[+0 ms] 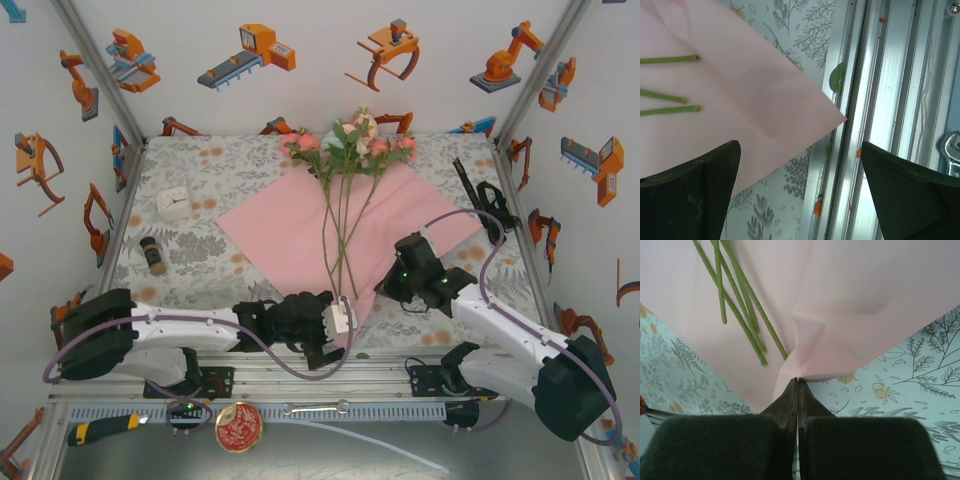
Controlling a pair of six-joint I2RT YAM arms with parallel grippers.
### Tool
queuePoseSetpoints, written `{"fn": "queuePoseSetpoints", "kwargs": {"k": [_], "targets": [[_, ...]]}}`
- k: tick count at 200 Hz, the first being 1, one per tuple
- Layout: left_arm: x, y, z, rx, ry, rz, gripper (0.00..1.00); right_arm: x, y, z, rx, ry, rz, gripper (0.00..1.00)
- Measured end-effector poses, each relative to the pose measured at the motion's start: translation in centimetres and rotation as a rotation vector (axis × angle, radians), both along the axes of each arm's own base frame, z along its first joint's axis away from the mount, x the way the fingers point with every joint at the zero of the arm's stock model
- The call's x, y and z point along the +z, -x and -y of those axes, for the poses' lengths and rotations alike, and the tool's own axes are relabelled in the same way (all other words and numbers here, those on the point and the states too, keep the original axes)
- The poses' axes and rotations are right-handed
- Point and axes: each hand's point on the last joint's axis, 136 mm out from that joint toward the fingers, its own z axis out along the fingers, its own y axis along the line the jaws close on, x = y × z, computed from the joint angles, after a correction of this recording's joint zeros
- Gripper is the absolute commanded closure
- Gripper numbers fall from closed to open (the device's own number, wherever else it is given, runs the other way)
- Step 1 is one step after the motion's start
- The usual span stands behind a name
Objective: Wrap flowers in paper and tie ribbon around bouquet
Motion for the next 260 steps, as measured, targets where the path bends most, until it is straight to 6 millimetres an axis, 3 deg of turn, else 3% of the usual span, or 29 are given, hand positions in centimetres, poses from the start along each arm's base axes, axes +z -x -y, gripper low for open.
{"fn": "queuePoseSetpoints", "kwargs": {"k": [14, 32, 48, 60, 86, 106, 125, 154, 177, 204, 232, 247, 260], "targets": [[-0.7, 0.3, 0.7, -0.002, -0.004, 0.048, 0.0, 0.2, -0.1, 0.1, 0.0, 0.006, 0.006, 1.0], [-1.1, -0.1, 1.4, 0.026, -0.002, 0.121, 0.09, 0.1, -0.1, 0.3, -0.004, 0.014, 0.002, 1.0], [-1.1, -1.0, 1.7, 0.07, 0.007, 0.176, 0.24, 0.0, -0.1, 0.5, -0.009, 0.02, -0.002, 1.0], [-0.7, -1.8, 1.9, 0.108, 0.022, 0.21, 0.41, -0.1, -0.1, 0.6, -0.013, 0.022, -0.005, 1.0], [0.4, -2.7, 2.1, 0.155, 0.055, 0.242, 0.8, -0.2, -0.2, 1.4, -0.021, 0.04, -0.009, 0.71], [1.1, -3.1, 2.2, 0.169, 0.06, 0.233, 1.0, 0.2, -0.8, 2.5, 0.008, 0.072, 0.021, 0.51], [2.2, -3.8, 2.3, 0.186, 0.085, 0.216, 1.0, 2.2, -1.7, 3.1, 0.1, 0.143, 0.103, 0.37], [3.5, -5.5, 2.1, 0.203, 0.125, 0.179, 1.0, 7.6, -2.5, 2.1, 0.343, 0.242, 0.334, 0.37], [4.3, -7.0, 2.0, 0.218, 0.143, 0.173, 1.0, 10.1, -0.7, 0.0, 0.624, 0.255, 0.538, 0.37], [4.9, -7.9, 2.2, 0.208, 0.148, 0.196, 1.0, 8.4, 3.9, -2.8, 1.008, 0.2, 0.702, 0.31], [5.6, -8.0, 2.7, 0.174, 0.164, 0.205, 1.0, 6.4, 5.6, -4.1, 1.186, 0.148, 0.75, 0.32], [6.2, -7.9, 3.1, 0.148, 0.183, 0.21, 1.0, 6.0, 5.6, -4.9, 1.236, 0.119, 0.773, 0.38], [6.7, -7.9, 3.4, 0.13, 0.197, 0.21, 1.0, 5.8, 5.5, -5.7, 1.267, 0.084, 0.793, 0.53]]}}
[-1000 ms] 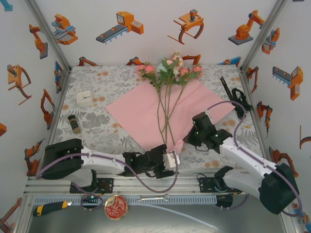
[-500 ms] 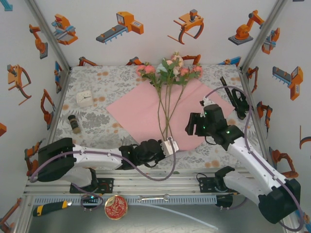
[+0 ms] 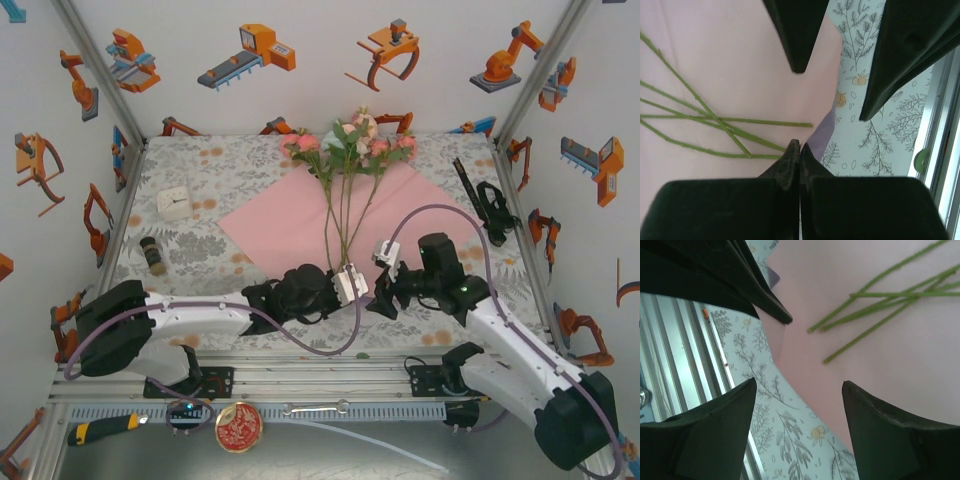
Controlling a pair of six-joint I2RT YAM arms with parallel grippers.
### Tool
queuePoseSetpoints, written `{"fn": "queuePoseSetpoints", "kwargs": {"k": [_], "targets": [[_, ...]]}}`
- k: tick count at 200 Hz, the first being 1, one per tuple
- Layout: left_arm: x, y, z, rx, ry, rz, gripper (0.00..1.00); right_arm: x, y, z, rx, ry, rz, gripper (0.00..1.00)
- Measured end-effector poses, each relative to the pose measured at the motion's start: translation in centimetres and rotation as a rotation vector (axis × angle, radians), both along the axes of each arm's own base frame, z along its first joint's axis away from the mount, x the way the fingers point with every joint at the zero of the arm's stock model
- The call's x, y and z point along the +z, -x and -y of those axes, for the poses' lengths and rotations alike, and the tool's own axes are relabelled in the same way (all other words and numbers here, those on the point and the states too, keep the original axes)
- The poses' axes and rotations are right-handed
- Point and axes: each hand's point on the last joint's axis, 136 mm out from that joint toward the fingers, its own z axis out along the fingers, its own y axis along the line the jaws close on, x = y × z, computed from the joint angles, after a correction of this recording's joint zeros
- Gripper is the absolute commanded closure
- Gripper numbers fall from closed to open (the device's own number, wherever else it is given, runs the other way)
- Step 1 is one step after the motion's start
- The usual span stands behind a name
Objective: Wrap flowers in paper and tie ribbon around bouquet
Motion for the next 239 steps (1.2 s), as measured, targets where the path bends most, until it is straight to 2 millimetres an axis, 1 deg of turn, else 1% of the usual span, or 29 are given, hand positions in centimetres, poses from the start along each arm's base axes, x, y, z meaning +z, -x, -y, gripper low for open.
{"fn": "queuePoseSetpoints", "kwargs": {"k": [14, 21, 29, 36, 50, 58, 76, 84, 107, 121, 133, 151, 159, 167, 177, 184, 189, 196, 212, 230, 239], "targets": [[0.5, -0.1, 0.2, -0.016, 0.01, 0.003, 1.0, -0.1, -0.2, -0.6, 0.019, -0.024, -0.003, 0.75], [0.7, -0.2, 0.3, -0.018, 0.013, 0.005, 0.98, 0.0, -0.3, -0.7, 0.024, -0.034, -0.002, 0.83], [0.9, -0.4, 0.4, -0.018, 0.018, 0.007, 0.91, 0.1, -0.4, -0.9, 0.032, -0.045, 0.008, 0.93], [1.1, -0.7, 0.5, -0.016, 0.021, 0.009, 0.81, 0.3, -0.5, -1.0, 0.033, -0.054, 0.018, 1.0], [1.4, -1.2, 0.4, -0.01, 0.025, 0.017, 0.56, 0.5, -0.7, -1.0, 0.026, -0.064, 0.027, 1.0], [1.4, -1.4, 0.3, -0.002, 0.026, 0.016, 0.48, 0.5, -0.7, -1.0, 0.022, -0.069, 0.028, 1.0], [1.3, -1.8, -0.2, 0.016, 0.025, -0.001, 0.39, 0.5, -0.7, -0.9, 0.003, -0.077, 0.032, 1.0], [1.3, -1.8, -0.9, 0.022, 0.025, -0.006, 0.35, 0.4, -0.8, -0.7, -0.015, -0.076, 0.037, 1.0], [0.8, -1.6, -2.7, 0.035, 0.024, -0.041, 0.28, 0.3, -1.2, -0.1, -0.078, -0.071, 0.054, 1.0], [-0.2, -1.8, -3.5, 0.051, 0.017, -0.068, 0.23, 0.4, -1.6, 0.2, -0.116, -0.069, 0.059, 1.0], [-1.9, -2.2, -4.1, 0.072, 0.001, -0.094, 0.22, 0.4, -1.9, 0.4, -0.141, -0.068, 0.064, 1.0], [-5.0, -3.0, -4.8, 0.111, -0.051, -0.139, 0.24, 0.5, -2.3, 0.6, -0.17, -0.066, 0.064, 1.0], [-6.1, -3.5, -5.0, 0.125, -0.07, -0.157, 0.3, 0.4, -2.5, 0.7, -0.182, -0.063, 0.064, 1.0], [-6.9, -3.8, -5.0, 0.133, -0.078, -0.174, 0.41, 0.4, -2.6, 0.8, -0.193, -0.061, 0.064, 1.0], [-7.5, -4.2, -5.1, 0.143, -0.081, -0.197, 0.62, 0.5, -2.8, 0.9, -0.207, -0.061, 0.066, 1.0], [-7.7, -4.2, -5.2, 0.148, -0.079, -0.215, 0.76, 0.6, -2.8, 1.0, -0.212, -0.061, 0.07, 1.0], [-7.8, -4.1, -5.2, 0.14, -0.08, -0.219, 0.83, 0.7, -2.8, 1.1, -0.216, -0.061, 0.074, 1.0], [-7.7, -4.0, -5.1, 0.137, -0.074, -0.232, 0.91, 0.8, -2.7, 1.2, -0.218, -0.061, 0.076, 1.0], [-7.2, -3.4, -5.1, 0.128, -0.05, -0.275, 0.98, 0.9, -2.1, 1.5, -0.219, -0.054, 0.074, 1.0], [-6.1, -2.2, -5.3, 0.117, -0.008, -0.313, 0.99, 1.4, -1.0, 1.9, -0.208, -0.059, 0.074, 1.0], [-5.6, -1.1, -5.4, 0.104, 0.01, -0.328, 1.0, 1.7, -0.3, 2.0, -0.197, -0.068, 0.073, 1.0]]}}
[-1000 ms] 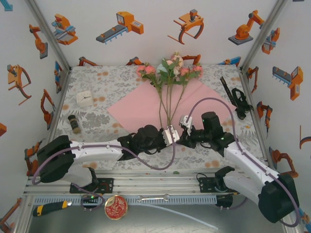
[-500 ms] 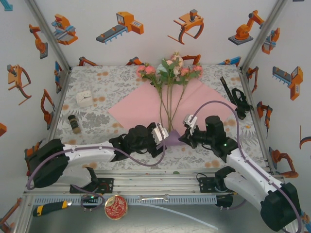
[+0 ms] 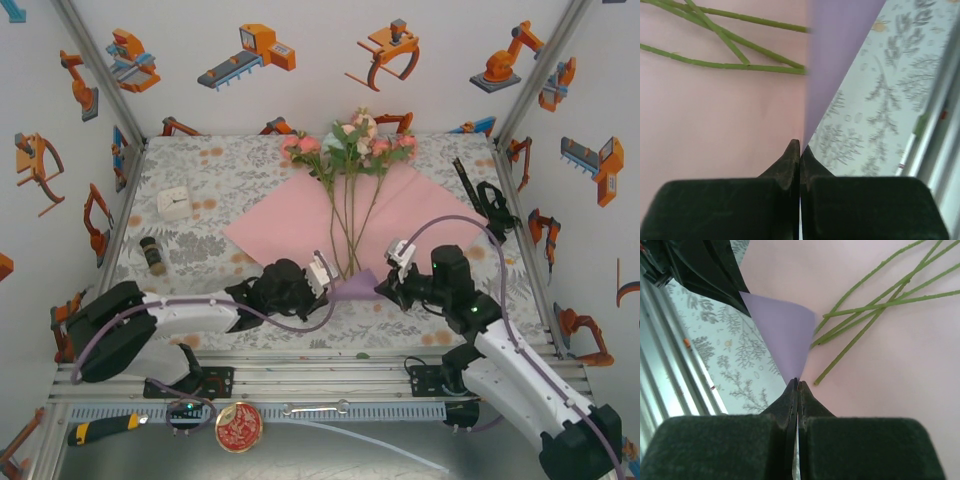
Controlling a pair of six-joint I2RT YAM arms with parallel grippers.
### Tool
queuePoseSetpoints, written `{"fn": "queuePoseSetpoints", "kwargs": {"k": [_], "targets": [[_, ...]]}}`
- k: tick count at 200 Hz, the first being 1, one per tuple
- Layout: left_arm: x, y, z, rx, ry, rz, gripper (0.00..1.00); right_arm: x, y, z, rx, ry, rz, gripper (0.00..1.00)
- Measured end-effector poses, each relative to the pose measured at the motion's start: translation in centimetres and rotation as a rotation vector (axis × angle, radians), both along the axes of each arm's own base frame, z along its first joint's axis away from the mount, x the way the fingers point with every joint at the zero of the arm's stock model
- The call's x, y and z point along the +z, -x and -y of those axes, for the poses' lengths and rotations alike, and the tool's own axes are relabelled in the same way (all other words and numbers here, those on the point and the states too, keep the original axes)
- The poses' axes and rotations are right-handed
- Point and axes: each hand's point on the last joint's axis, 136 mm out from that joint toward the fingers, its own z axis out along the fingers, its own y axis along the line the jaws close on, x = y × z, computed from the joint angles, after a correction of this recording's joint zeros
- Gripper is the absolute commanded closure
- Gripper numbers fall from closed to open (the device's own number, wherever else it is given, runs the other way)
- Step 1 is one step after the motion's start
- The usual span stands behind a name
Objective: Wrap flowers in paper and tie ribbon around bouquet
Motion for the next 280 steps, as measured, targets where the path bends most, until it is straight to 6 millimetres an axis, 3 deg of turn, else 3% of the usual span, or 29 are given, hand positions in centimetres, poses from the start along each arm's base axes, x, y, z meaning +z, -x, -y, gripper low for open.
{"fn": "queuePoseSetpoints", "kwargs": {"k": [15, 36, 46, 64, 74, 95, 108, 114, 152, 177, 196, 209, 232, 259, 267, 280], "targets": [[0.5, 2.2, 0.2, -0.036, 0.011, -0.018, 0.98, 0.6, 1.0, 0.3, 0.011, -0.014, 0.002, 1.0], [1.0, 4.1, 0.6, -0.059, 0.021, -0.036, 0.83, 1.3, 1.9, 0.7, 0.004, -0.023, 0.001, 1.0], [1.1, 3.9, 0.6, -0.041, 0.023, -0.031, 0.77, 1.7, 1.8, 0.9, -0.006, -0.023, 0.006, 1.0], [1.0, 2.9, 0.2, 0.014, 0.013, -0.011, 0.76, 1.8, 0.8, 1.1, -0.048, -0.004, 0.016, 1.0], [0.7, 2.1, 0.0, 0.044, 0.003, -0.002, 0.69, 1.3, -0.2, 1.2, -0.075, 0.016, 0.011, 1.0], [-0.7, 0.8, -0.2, 0.084, -0.03, -0.007, 0.57, -0.3, -2.3, 0.8, -0.113, 0.054, -0.017, 0.9], [-1.8, 0.3, -0.3, 0.095, -0.052, -0.02, 0.52, -1.6, -3.4, 0.5, -0.124, 0.078, -0.045, 0.66], [-2.1, 0.3, -0.3, 0.095, -0.059, -0.028, 0.5, -2.3, -3.9, 0.4, -0.128, 0.091, -0.061, 0.61], [-2.0, 0.7, 0.4, 0.062, -0.022, -0.074, 0.39, -5.0, -5.3, -0.2, -0.124, 0.143, -0.124, 0.58], [-1.0, 0.4, 0.9, 0.061, 0.04, -0.103, 0.53, -5.5, -6.2, -0.5, -0.138, 0.156, -0.144, 0.75], [-1.0, 0.0, 1.1, 0.065, 0.063, -0.132, 0.74, -5.1, -7.4, -0.8, -0.156, 0.154, -0.149, 0.87], [-1.4, -0.2, 1.2, 0.073, 0.062, -0.154, 0.87, -4.5, -8.2, -1.0, -0.172, 0.143, -0.129, 1.0], [-1.8, -0.7, 1.2, 0.09, 0.061, -0.169, 1.0, -3.6, -8.9, -1.0, -0.196, 0.133, -0.115, 1.0], [-1.1, -2.1, 1.1, 0.136, 0.086, -0.154, 1.0, -2.5, -10.0, -1.0, -0.222, 0.128, -0.086, 1.0], [-0.9, -2.6, 1.0, 0.153, 0.092, -0.146, 1.0, -2.3, -10.4, -1.0, -0.231, 0.128, -0.08, 0.92], [-0.8, -3.3, 0.9, 0.181, 0.096, -0.135, 1.0, -2.4, -10.9, -1.0, -0.239, 0.134, -0.083, 0.88]]}}
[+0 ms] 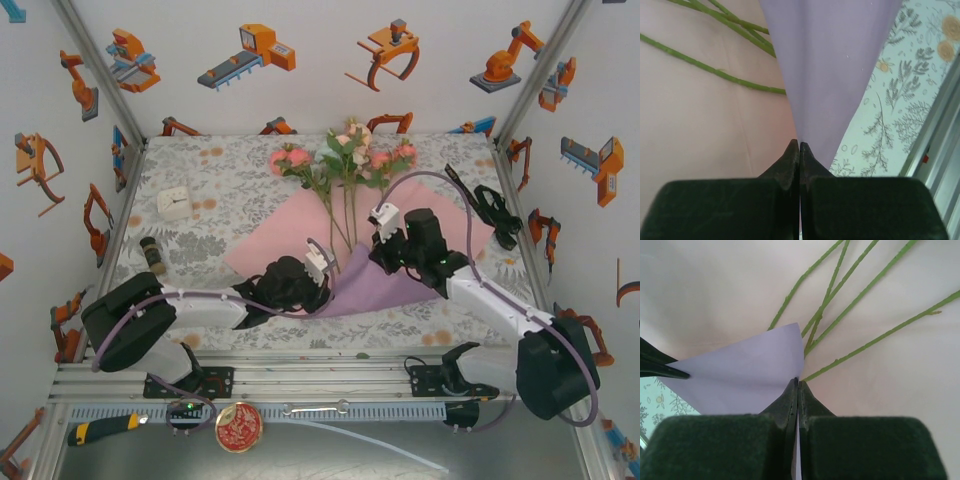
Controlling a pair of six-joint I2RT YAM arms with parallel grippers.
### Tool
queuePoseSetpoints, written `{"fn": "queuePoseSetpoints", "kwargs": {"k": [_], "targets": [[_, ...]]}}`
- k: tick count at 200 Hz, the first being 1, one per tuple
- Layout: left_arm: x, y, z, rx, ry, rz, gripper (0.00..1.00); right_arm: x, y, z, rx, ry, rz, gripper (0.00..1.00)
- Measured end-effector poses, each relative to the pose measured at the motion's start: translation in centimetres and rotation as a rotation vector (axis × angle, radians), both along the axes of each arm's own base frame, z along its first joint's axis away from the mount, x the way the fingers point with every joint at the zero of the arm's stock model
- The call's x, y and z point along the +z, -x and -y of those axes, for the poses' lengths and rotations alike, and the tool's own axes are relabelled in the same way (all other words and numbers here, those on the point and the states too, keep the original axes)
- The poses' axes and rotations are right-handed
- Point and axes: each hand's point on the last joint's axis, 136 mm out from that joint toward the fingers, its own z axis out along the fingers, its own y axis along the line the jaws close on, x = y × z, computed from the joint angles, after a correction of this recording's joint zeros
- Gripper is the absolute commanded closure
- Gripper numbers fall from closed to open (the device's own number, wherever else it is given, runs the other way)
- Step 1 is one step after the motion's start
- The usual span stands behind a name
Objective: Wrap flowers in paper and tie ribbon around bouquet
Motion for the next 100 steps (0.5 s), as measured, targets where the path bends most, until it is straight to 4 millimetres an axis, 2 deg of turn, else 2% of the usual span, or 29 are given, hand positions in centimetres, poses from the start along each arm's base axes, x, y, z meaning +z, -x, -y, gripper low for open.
{"fn": "queuePoseSetpoints", "kwargs": {"k": [30, 44, 55, 78, 100], "targets": [[-1.2, -1.0, -0.3, 0.046, -0.038, 0.003, 1.0, -1.4, -1.5, 1.1, -0.086, 0.042, -0.033, 0.69], [-2.0, -1.3, -0.5, 0.063, -0.059, -0.001, 1.0, -1.6, -2.1, 2.1, -0.145, 0.053, -0.047, 0.58], [-2.4, -1.6, -0.7, 0.075, -0.071, -0.004, 1.0, -1.4, -2.5, 2.9, -0.204, 0.061, -0.061, 0.53], [-2.9, -1.9, -0.9, 0.092, -0.079, -0.008, 1.0, 0.6, -3.0, 4.2, -0.309, 0.06, -0.079, 0.54], [-2.7, -2.2, -0.6, 0.091, -0.073, -0.008, 1.0, 3.6, -2.0, 5.1, -0.394, -0.016, -0.104, 0.66]]}}
